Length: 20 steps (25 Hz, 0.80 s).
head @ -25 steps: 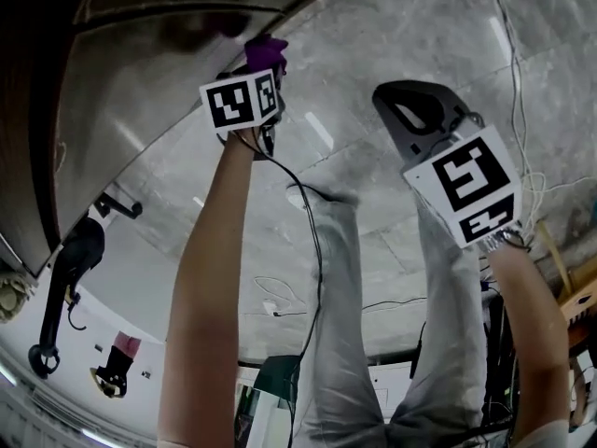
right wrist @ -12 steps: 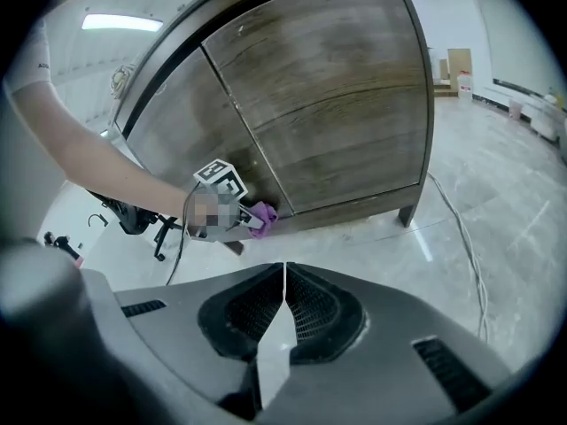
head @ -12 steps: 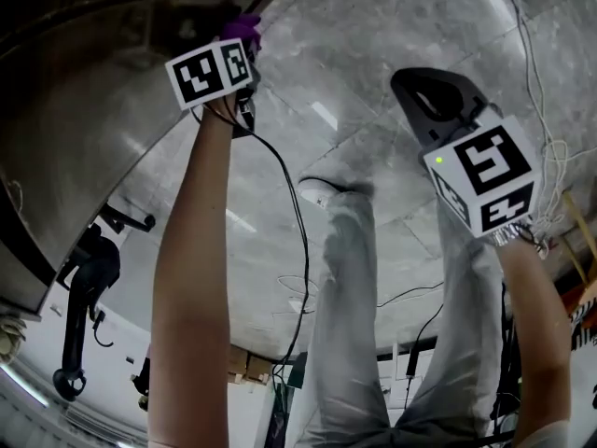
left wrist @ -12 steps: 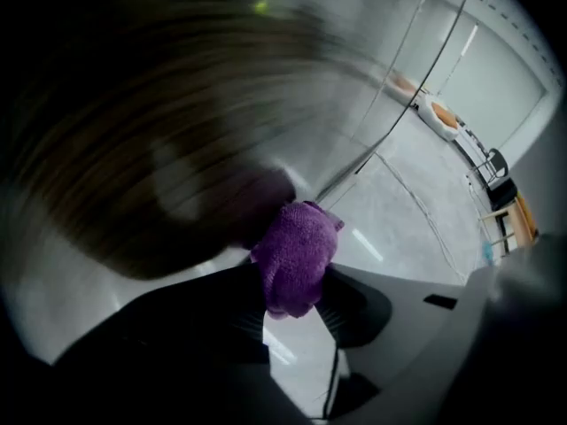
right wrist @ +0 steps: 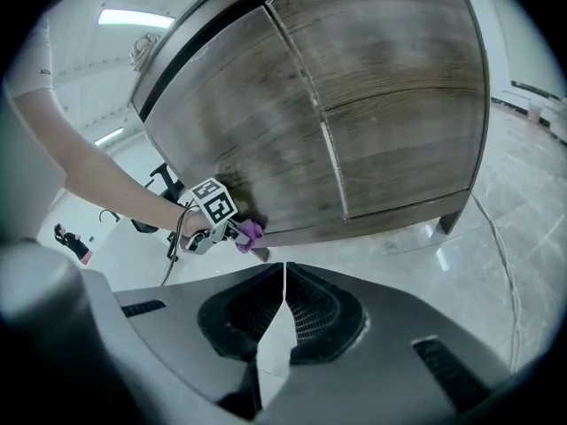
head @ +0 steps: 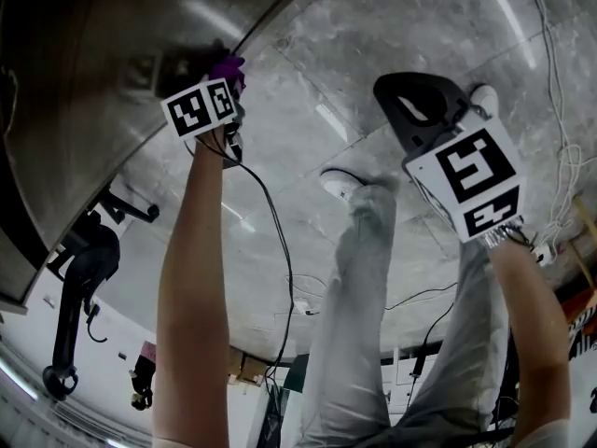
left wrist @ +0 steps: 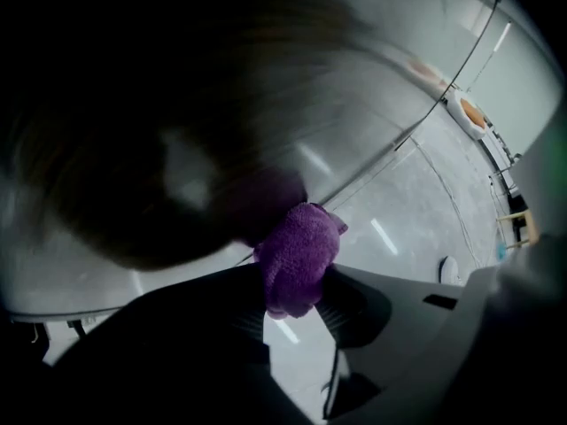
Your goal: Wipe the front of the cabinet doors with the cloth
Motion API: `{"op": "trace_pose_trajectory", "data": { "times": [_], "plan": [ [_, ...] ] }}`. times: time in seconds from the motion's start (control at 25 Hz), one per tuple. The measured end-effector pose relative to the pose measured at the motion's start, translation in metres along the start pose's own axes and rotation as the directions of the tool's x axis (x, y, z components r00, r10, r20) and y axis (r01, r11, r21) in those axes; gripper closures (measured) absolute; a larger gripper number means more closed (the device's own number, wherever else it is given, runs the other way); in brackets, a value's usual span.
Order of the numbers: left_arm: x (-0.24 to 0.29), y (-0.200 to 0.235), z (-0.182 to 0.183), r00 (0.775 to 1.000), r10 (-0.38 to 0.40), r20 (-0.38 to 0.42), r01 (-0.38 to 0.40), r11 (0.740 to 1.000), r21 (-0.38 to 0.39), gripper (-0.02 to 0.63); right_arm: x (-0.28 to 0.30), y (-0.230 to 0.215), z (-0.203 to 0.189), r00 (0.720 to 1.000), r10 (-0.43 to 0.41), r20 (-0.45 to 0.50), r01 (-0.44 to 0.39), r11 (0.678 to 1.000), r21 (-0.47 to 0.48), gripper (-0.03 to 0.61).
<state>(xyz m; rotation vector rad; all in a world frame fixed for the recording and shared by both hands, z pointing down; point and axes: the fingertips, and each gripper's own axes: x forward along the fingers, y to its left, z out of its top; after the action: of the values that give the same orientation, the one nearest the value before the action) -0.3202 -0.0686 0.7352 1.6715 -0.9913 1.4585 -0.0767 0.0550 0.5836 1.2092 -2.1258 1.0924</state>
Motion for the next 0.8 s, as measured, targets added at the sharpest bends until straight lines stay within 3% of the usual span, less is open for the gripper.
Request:
{"op": "trace_pose_trajectory", "data": {
  "times": [0.56,0.64,0.72,0.8],
  "plan": [
    [-0.045,0.086,-0.072,0.994,0.109,0.005,-0.107,0.986,-0.13,0.474,0.018,0.059,0.003,0.996,0.068,-0.065,-0.075,0.99,-0.119,0.549],
    [-0.058,0.085,-0.072,0.995,0.088,0.055,-0.081,0.988,-0.129,0.474,0.017,0.064,0.013,0.996,0.068,-0.053,-0.073,0.991,-0.113,0.549],
    [-0.08,0.071,-0.067,0.989,0.042,0.142,-0.034,0.998,-0.061,0.474,0.013,0.072,0.02,0.996,0.074,-0.049,-0.079,0.991,-0.11,0.549],
    [-0.114,0.045,-0.06,0.967,-0.002,0.255,0.009,1.0,-0.025,0.474,0.005,0.08,0.028,0.993,0.101,-0.063,-0.109,0.984,-0.142,0.549]
  ]
}}
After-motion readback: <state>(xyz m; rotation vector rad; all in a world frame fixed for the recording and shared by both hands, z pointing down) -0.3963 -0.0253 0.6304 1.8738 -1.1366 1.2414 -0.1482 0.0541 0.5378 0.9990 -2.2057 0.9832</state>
